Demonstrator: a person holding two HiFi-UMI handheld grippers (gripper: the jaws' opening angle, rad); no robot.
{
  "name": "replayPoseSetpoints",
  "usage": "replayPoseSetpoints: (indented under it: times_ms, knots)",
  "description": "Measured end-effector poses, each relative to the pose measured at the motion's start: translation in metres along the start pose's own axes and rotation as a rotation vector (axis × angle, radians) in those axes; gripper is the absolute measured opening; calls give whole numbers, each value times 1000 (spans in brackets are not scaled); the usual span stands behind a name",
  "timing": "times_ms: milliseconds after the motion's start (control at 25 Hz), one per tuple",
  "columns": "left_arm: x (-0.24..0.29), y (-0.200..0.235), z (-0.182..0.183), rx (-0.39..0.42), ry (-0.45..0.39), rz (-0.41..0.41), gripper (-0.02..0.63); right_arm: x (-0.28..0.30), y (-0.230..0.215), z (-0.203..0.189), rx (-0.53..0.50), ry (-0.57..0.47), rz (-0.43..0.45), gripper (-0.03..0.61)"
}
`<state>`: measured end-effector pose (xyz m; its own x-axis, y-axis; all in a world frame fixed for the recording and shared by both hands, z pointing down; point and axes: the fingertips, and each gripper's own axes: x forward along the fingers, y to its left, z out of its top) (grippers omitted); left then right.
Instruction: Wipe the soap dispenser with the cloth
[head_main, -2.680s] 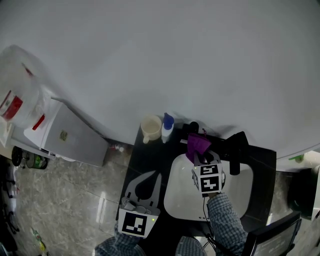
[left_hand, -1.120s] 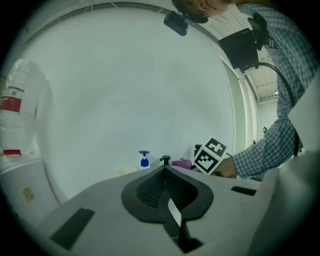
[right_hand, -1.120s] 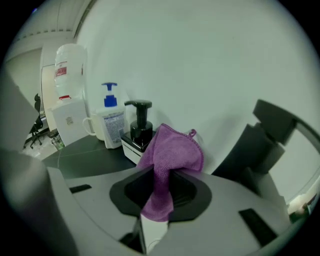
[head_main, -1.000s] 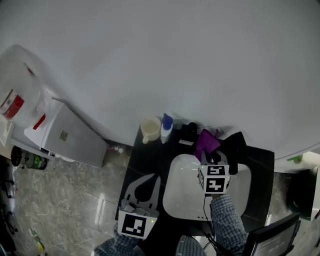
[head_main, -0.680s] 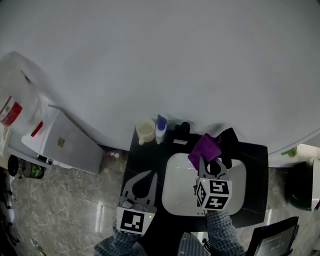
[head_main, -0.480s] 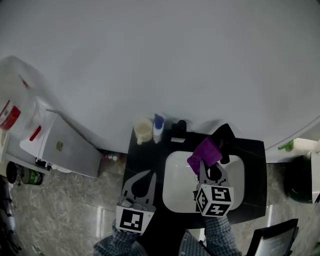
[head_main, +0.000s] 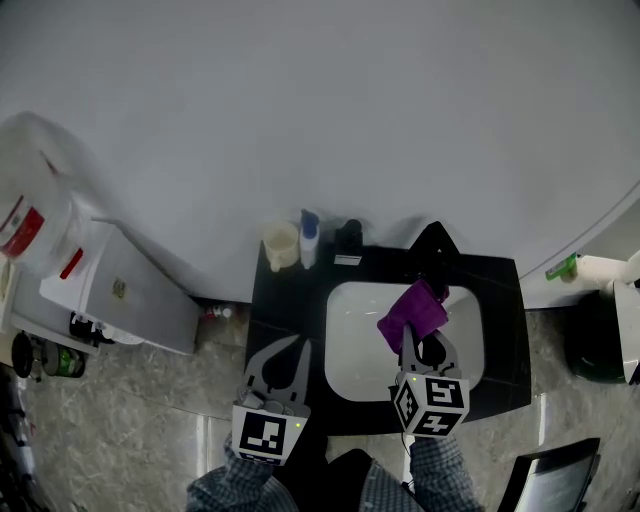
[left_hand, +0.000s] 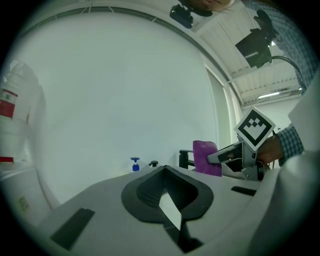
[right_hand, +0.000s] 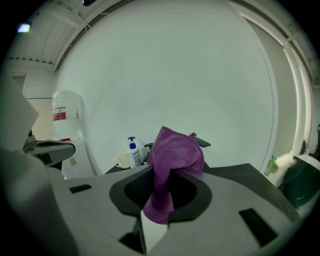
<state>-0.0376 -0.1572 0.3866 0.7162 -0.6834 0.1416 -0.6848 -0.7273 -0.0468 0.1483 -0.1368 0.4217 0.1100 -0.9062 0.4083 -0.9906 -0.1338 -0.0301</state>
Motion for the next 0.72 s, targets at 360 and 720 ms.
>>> replayPoseSetpoints:
  times_ms: [360,720]
  knots:
    - [-47,-49,5,4,-4,26,2,-61,11,-12,-14,-45,69,78]
    - [-115,-142,6,17,-47,58,2,-167,-5,-59,-20,-73,134,78]
